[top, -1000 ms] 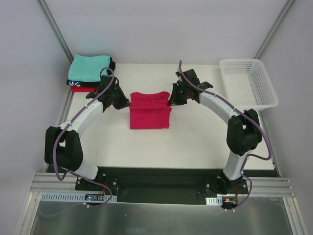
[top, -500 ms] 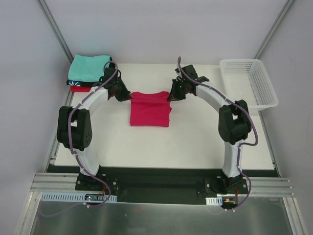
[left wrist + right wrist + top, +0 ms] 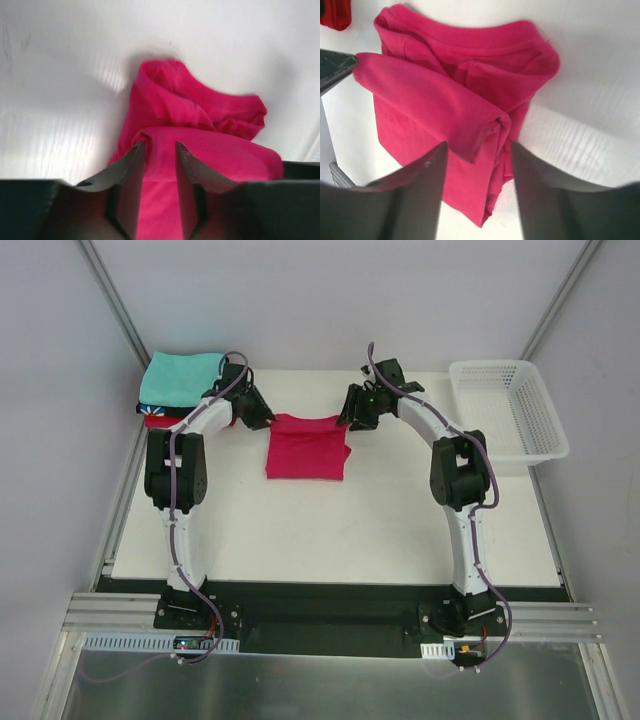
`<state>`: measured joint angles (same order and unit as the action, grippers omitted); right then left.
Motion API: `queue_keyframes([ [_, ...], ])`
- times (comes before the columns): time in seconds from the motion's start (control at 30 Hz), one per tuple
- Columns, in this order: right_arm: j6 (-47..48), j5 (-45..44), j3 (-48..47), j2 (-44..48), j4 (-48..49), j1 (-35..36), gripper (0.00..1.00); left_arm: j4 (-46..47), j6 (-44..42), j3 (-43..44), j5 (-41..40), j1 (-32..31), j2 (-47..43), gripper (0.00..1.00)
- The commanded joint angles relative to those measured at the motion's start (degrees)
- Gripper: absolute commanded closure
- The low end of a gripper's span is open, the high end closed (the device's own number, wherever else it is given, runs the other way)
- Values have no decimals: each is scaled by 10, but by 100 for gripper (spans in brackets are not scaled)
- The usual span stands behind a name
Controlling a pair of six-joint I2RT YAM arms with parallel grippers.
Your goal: Fold and stack the t-shirts
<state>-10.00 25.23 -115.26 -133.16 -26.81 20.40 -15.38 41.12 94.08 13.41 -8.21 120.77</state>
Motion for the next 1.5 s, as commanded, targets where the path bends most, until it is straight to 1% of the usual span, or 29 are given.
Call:
queue_keyframes([
  [0.0,13,25,-33,-14,25,-22,27,11,-15,72,0,9,38,54],
  [0.03,13,32,-29,-17,50,-26,9,16,-17,76,-7,9,41,36],
  [0.07,15,38,-20,-11,67,-26,4,27,-24,77,-13,9,39,21],
  [0.1,16,46,-2,-7,80,-26,4,31,-27,73,-17,9,34,4],
  [0.13,16,53,5,-2,102,-26,4,31,-32,70,-22,9,22,1],
  [0.23,21,66,22,18,110,-23,4,32,-63,46,-45,5,-17,1],
  [0.3,32,67,32,33,102,-20,4,33,-71,15,-57,3,-42,1],
  [0.37,44,62,41,47,98,-13,4,38,-84,-25,-79,-4,-87,1],
  [0.47,52,64,57,70,88,-5,4,41,-100,-71,-99,-26,-137,1],
  [0.6,60,61,68,105,72,12,4,44,-113,-111,-126,-58,-200,1],
  [0.67,72,58,58,117,60,24,4,55,-112,-129,-122,-71,-237,1],
  [0.7,75,58,54,121,55,30,4,70,-113,-135,-87,-71,-252,1],
  [0.77,75,68,30,119,55,32,4,95,-113,-131,-62,-71,-251,1],
  [0.83,66,83,-3,87,47,32,2,97,-115,-110,-24,-70,-222,8],
  [0.87,61,93,-35,77,42,31,2,98,-114,-93,-14,-70,-210,10],
  [0.93,58,102,-52,58,40,28,2,100,-114,-77,5,-69,-172,18],
  [0.97,56,105,-59,45,39,27,2,100,-115,-59,15,-69,-158,28],
  [1.0,50,107,-60,42,38,25,2,101,-113,-53,27,-65,-133,32],
  [1.03,46,108,-54,41,38,23,1,101,-105,-50,36,-64,-122,40],
  [1.07,43,111,-47,43,39,23,1,101,-98,-56,47,-62,-116,56],
  [1.1,47,110,-38,48,33,23,1,106,-92,-65,50,-62,-113,66],
  [1.13,51,107,-7,53,31,24,1,110,-84,-78,48,-63,-116,72],
  [1.17,56,95,11,61,28,24,2,117,-80,-110,40,-63,-120,76],
  [1.23,72,78,67,91,11,24,4,117,-82,-136,28,-65,-135,79],
  [1.27,77,47,89,101,2,24,4,117,-83,-163,21,-65,-142,79],
  [1.3,81,36,112,129,1,23,4,117,-83,-176,9,-64,-156,76],
  [1.33,86,28,162,141,8,23,4,116,-83,-188,9,-59,-163,72],
  [1.37,86,18,179,151,13,22,4,116,-81,-210,12,-57,-168,68],
  [1.47,75,17,236,175,28,18,4,116,-76,-245,21,-47,-175,62],
])
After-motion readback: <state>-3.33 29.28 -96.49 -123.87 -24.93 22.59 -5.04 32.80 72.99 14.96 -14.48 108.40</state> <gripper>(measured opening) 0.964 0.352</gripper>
